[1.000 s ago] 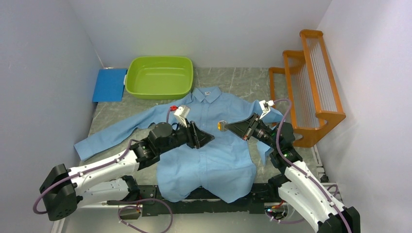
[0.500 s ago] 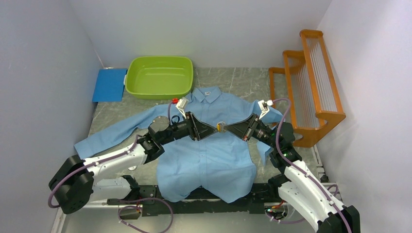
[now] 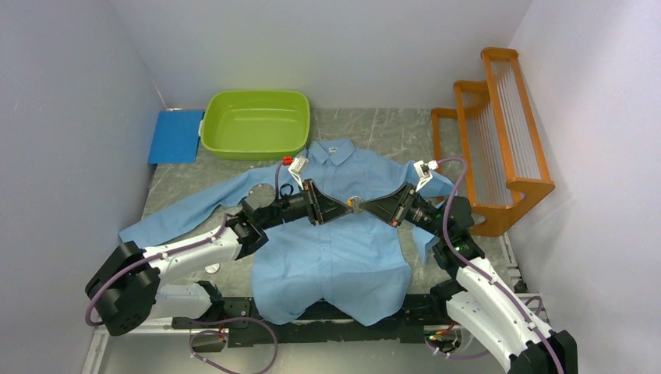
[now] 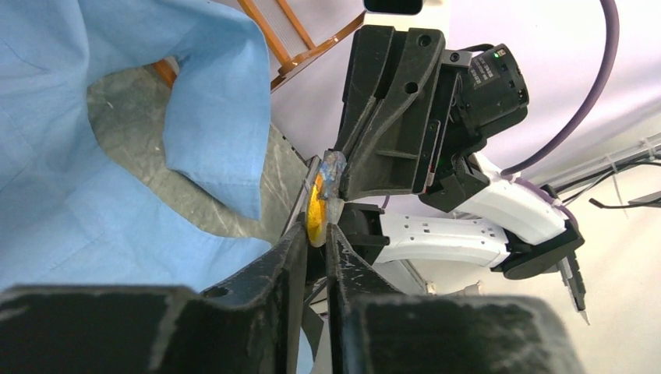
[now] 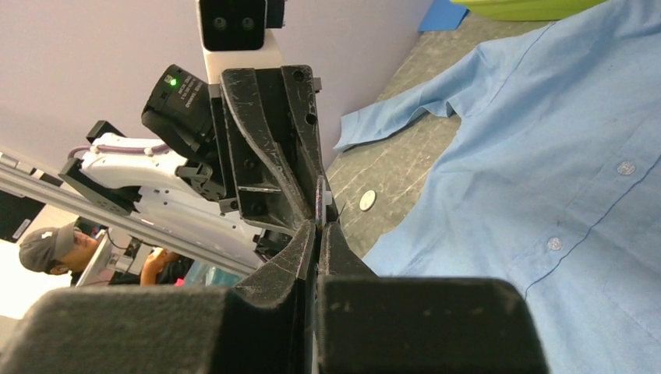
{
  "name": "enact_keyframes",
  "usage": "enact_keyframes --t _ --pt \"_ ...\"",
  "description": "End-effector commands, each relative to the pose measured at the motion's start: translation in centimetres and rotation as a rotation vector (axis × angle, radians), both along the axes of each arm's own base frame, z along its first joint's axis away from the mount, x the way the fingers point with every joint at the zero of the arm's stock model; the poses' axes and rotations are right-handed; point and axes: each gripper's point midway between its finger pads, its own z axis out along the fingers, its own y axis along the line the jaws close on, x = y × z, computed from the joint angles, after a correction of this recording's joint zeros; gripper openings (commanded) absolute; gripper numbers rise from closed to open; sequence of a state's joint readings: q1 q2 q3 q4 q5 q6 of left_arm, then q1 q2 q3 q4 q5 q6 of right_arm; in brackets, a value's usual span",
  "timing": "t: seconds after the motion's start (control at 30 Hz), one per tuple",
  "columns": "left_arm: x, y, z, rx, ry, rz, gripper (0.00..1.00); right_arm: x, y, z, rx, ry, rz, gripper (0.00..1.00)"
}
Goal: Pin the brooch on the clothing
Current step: Pin the brooch to the clothes.
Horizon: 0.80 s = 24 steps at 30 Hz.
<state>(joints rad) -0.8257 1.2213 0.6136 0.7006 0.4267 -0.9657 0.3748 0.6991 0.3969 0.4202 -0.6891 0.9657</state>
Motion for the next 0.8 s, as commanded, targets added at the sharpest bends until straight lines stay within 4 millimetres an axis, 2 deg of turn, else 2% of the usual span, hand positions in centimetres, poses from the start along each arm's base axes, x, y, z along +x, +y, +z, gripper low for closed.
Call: enact_keyframes --t 0.0,0.07,0.17,0.3,0.37,0.47,0.5,0.67,0.7,0.77 --pt "0.0 -0.4 3.3 -0.074 -0.077 -0.023 0.18 -0.4 -0.1 1.6 0.021 -0.067 0.010 0.00" --pt "0.1 -0.5 3.5 -0.078 -0.083 -0.022 0.19 -0.5 0.0 1.7 0.019 -0.068 0.014 0.00" --pt "0.2 -0.4 3.7 -0.086 -0.093 -0.017 0.27 -0.6 0.0 1.6 0.024 -0.066 0.021 0.00" --pt "0.1 -0.4 4.2 -0.112 -0.110 -0.022 0.18 -0.7 0.0 1.8 0.030 -0.071 0.026 0.00" --pt "-0.1 -0.3 4.4 -0.124 -0.122 -0.030 0.05 -0.7 0.1 1.7 0.027 -0.069 0.029 0.00" --pt "-0.2 -0.3 4.4 -0.116 -0.122 -0.036 0.03 -0.6 0.1 1.5 0.013 -0.069 0.034 0.00" --pt "-0.2 -0.2 4.2 -0.108 -0.123 -0.037 0.03 -0.6 0.1 1.5 0.008 -0.070 0.035 0.04" --pt "-0.7 0.6 3.7 -0.043 -0.133 -0.031 0.03 -0.3 0.0 0.5 -0.070 -0.066 0.030 0.70" --pt "-0.8 0.8 3.5 -0.015 -0.133 -0.029 0.03 -0.2 0.0 0.6 -0.090 -0.073 0.023 0.79" --pt "-1.0 1.2 2.8 0.057 -0.132 -0.030 0.02 0.3 -0.4 0.1 -0.146 -0.061 -0.010 0.92"
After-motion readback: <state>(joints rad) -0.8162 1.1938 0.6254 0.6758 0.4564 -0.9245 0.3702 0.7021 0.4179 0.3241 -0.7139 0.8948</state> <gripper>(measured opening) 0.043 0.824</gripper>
